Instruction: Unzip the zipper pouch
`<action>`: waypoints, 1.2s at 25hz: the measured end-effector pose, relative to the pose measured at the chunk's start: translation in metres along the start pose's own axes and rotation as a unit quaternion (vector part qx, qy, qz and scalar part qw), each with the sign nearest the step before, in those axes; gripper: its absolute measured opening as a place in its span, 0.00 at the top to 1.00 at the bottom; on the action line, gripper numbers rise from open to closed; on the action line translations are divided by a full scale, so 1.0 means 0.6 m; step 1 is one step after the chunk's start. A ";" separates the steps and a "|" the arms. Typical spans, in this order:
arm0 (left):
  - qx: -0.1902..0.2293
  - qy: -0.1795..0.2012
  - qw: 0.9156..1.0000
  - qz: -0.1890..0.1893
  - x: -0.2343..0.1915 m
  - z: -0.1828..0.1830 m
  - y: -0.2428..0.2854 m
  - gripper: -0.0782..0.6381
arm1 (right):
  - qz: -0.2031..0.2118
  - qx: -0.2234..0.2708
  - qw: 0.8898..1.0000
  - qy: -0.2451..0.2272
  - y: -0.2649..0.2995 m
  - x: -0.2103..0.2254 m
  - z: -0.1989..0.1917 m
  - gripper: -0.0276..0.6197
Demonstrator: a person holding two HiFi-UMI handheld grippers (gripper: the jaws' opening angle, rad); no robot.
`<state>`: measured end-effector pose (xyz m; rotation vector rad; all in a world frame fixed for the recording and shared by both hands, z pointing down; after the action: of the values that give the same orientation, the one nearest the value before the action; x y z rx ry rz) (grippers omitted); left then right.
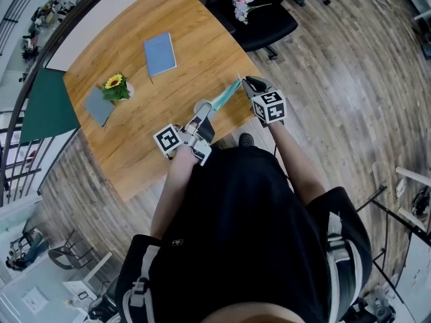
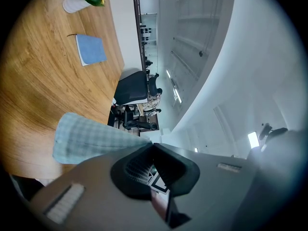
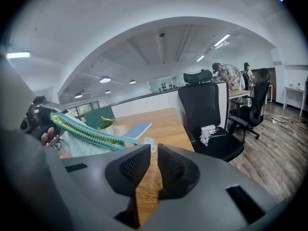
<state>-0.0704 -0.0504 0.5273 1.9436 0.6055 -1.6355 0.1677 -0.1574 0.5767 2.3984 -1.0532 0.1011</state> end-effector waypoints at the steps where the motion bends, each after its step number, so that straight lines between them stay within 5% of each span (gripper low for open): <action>1: 0.001 0.000 1.000 0.000 0.001 0.006 -0.004 0.89 | -0.002 -0.001 1.000 0.001 0.002 -0.001 0.002 0.89; 30: 0.038 0.025 0.999 0.025 -0.030 0.143 -0.065 0.89 | 0.029 -0.002 0.999 -0.018 0.019 -0.093 0.005 0.95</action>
<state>-0.1625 -0.0762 0.5296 2.0428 0.5177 -1.6047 0.1206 -0.1280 0.5643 2.3748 -1.1387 0.0765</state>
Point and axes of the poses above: the fingertips, and each gripper's own axes: y forward along the fingers, x to its right, z out of its top, the point moved 9 cm from there along -y, backward along the fingers, and after that the axes turned 6 degrees about z, right-handed, at the moved point
